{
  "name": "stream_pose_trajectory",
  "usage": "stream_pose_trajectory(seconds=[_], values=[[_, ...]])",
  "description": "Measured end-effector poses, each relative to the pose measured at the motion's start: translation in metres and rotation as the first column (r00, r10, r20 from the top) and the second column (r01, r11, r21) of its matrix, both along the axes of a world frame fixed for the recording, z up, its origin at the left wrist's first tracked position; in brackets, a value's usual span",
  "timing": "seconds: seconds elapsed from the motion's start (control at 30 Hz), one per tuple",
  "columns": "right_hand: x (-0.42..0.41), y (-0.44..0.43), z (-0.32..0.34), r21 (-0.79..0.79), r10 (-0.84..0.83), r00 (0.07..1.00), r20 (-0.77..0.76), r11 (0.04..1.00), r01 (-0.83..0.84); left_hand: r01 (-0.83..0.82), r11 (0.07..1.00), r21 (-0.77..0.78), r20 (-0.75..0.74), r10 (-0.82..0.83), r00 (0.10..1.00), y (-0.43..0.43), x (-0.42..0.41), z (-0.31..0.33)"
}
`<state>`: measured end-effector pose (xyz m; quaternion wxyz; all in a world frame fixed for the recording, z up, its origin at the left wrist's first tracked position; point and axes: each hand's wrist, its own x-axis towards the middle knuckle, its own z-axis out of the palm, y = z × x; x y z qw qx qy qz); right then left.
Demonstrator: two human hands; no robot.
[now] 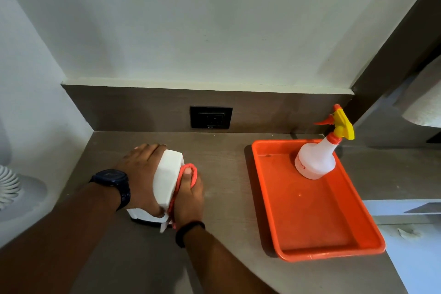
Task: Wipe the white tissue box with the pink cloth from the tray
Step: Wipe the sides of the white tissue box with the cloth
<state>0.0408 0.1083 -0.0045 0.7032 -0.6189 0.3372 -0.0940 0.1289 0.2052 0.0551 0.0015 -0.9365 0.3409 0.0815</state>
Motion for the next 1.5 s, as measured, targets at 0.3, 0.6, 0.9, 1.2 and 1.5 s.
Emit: stream_pose_trajectory(seconds=[0.3, 0.6, 0.9, 1.2, 1.5], values=[[0.02, -0.016, 0.022, -0.165, 0.048, 0.986, 0.16, 0.986, -0.021, 0.033, 0.999, 0.004, -0.02, -0.033, 0.999, -0.001, 0.0, 0.005], [-0.019, 0.012, -0.005, 0.009, 0.024, 0.998, 0.059, 1.0, -0.025, 0.004, 1.0, 0.0, -0.039, -0.004, 0.999, -0.001, -0.001, 0.003], [0.03, -0.021, 0.027, -0.073, 0.047, 0.993, 0.112, 0.997, -0.039, 0.011, 0.999, -0.052, -0.021, -0.012, 1.0, 0.002, 0.003, -0.003], [-0.01, 0.012, 0.021, 0.065, -0.064, 0.997, 0.042, 0.996, 0.061, 0.018, 0.999, -0.03, -0.026, -0.019, 0.999, 0.001, 0.001, 0.0], [0.023, -0.014, 0.026, 0.043, -0.01, 1.0, -0.008, 0.999, 0.011, -0.014, 0.999, -0.046, -0.017, 0.014, 1.0, 0.002, 0.004, -0.006]])
